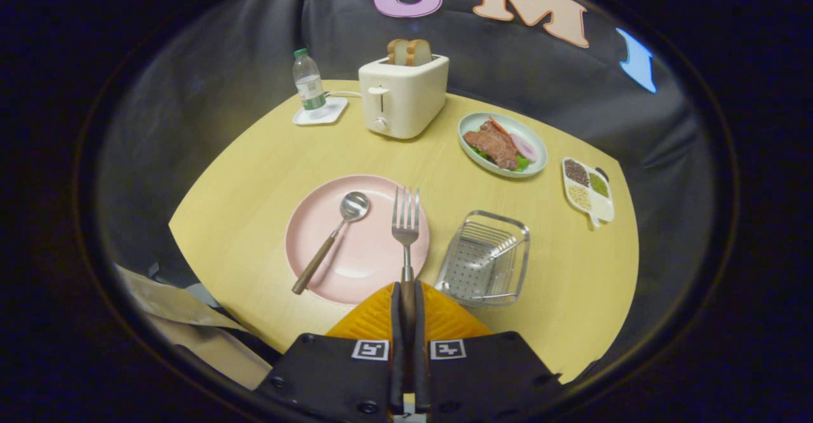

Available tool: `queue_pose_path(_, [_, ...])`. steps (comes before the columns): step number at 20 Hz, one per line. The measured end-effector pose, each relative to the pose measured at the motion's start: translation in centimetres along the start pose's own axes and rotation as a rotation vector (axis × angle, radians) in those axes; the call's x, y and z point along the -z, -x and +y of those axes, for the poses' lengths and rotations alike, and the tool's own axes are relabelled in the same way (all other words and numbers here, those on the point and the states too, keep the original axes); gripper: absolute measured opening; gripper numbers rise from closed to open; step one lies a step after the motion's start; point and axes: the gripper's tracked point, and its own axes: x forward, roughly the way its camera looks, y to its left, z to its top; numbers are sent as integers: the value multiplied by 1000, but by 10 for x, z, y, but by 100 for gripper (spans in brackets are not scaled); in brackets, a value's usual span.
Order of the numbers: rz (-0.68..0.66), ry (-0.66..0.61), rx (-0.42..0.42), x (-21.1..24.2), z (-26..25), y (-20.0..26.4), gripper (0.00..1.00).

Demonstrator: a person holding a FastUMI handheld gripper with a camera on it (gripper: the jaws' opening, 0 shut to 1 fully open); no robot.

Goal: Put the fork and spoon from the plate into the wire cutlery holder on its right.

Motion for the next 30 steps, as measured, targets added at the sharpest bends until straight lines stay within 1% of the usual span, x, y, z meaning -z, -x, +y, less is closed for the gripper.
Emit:
queue_pose_path(5, [66,43,3,7,-45,12,10])
queue_pose_path(9, [141,99,-1,17,-68,14,10])
queue_pose_path(13, [233,155,-15,30,-76,6,10])
queue_pose_path(17, [273,150,-12,24,-81,-7,10])
queue_pose_path(19, [259,129,-17,15,-81,-11,16])
queue_pose_path(20, [248,116,-26,9,-78,-11,22])
queue_pose_path(24, [162,86,-17,-15,-69,-14,67])
queue_pose_path(25, [132,75,-7,-18,-67,-9,78])
queue_pose_path(27, [51,48,2,-30,-55,-13,100])
queue_pose_path(30, [-68,-6,5,-43,-30,-10,100])
